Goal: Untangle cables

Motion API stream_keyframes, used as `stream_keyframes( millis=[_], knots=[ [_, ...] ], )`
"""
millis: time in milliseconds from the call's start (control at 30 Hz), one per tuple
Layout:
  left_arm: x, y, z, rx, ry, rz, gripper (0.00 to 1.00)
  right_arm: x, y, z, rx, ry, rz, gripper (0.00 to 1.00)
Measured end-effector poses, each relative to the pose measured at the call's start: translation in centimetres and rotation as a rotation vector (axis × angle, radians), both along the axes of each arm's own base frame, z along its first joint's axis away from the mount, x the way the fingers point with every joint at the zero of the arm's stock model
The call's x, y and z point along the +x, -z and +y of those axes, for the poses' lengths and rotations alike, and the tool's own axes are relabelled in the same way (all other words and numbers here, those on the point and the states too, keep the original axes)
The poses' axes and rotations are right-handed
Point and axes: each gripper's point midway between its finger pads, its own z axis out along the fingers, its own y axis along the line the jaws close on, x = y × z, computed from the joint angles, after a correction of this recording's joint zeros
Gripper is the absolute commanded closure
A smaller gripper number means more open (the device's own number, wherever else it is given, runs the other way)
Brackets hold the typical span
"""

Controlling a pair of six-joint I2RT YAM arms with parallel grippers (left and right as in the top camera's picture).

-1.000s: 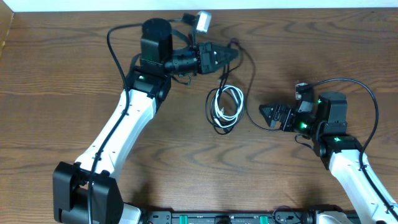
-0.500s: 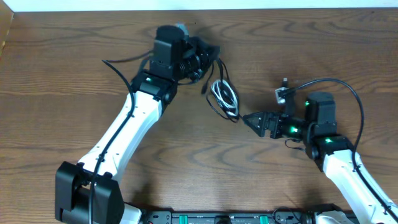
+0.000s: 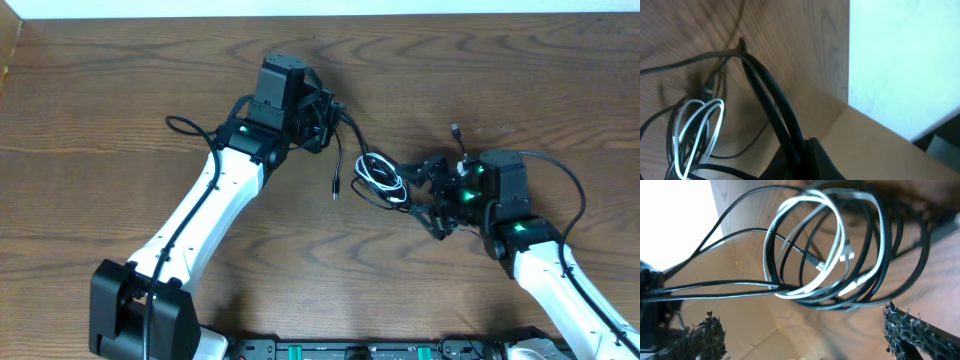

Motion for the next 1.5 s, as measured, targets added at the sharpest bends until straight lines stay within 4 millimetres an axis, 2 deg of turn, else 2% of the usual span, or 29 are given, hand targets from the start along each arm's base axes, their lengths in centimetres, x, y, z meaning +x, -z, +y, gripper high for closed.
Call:
stream_keyframes(
  millis=[200,333,500,667,733,767,967,1133,1233,1367,1500],
  knots=[
    [0.2,0.3,0.5,0.02,-0.029,0.007,0.92,-1.0,0.6,1.2,0.012,0.019,0.083,0.01],
    [0.2,0.4,0.7,0.05,-0.01,-0.017,0.92,-1.6,2.5,-0.2,-0.077,0.084,0.148,0.01],
    [-0.8,1.6,1.1,0.182,0.121,-0.061,0.9,-1.5,3.9,-2.1,-0.18,0.156,0.163,0.08],
    [-3.0,4.0,2.8,0.36,0.252,-0.029,0.44,-1.1,4.1,-2.9,-0.24,0.158,0.123,0.08],
    [-4.0,5.0,3.9,0.429,0.276,0.01,0.22,-1.0,4.2,-3.1,-0.255,0.158,0.114,0.07],
    [-4.5,5.5,4.5,0.465,0.286,0.033,0.19,-1.0,4.2,-3.1,-0.261,0.158,0.11,0.07],
    [-7.2,7.5,8.1,0.652,0.305,0.163,0.17,-0.7,4.4,-3.7,-0.299,0.165,0.089,0.04],
    [-7.6,7.7,8.6,0.734,0.384,0.14,0.18,-0.2,4.6,-4.7,-0.37,0.171,0.047,0.02],
    [-7.8,7.5,7.3,0.788,0.512,0.06,0.19,0.0,4.7,-5.4,-0.415,0.182,0.027,0.01],
    [-8.2,7.2,4.6,0.853,0.698,-0.069,0.19,0.2,4.9,-6.4,-0.478,0.196,0.009,0.01],
    [-8.7,6.9,2.2,0.895,0.81,-0.173,0.19,0.3,5.2,-7.4,-0.546,0.197,-0.008,0.01]
  ],
)
